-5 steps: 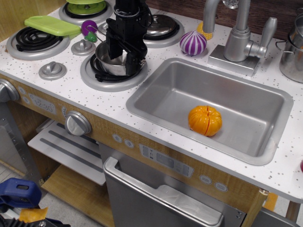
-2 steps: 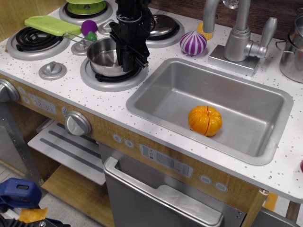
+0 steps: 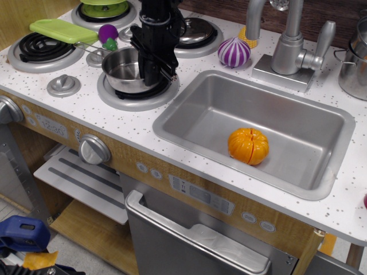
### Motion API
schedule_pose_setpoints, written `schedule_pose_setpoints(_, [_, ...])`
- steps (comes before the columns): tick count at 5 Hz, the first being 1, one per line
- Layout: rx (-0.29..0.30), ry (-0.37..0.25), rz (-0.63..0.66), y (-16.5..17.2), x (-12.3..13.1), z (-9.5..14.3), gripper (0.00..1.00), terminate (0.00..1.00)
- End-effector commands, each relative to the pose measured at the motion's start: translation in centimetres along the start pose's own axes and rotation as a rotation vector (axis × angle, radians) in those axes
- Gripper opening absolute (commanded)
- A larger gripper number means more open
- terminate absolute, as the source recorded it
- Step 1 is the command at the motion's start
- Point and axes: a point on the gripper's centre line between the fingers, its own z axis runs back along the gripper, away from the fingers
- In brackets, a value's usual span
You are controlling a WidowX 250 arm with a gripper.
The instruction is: Pick up pan from stove
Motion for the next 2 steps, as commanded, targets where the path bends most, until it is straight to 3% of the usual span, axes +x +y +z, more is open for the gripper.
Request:
schedule_pose_setpoints(1, [0.069,-0.022,-0.002,1.4,1.6,4.2,0.0,0.0])
schedule_pose_setpoints(2, [0.092,-0.033,0.012,1.4,2.0,5.7,0.0,0.0])
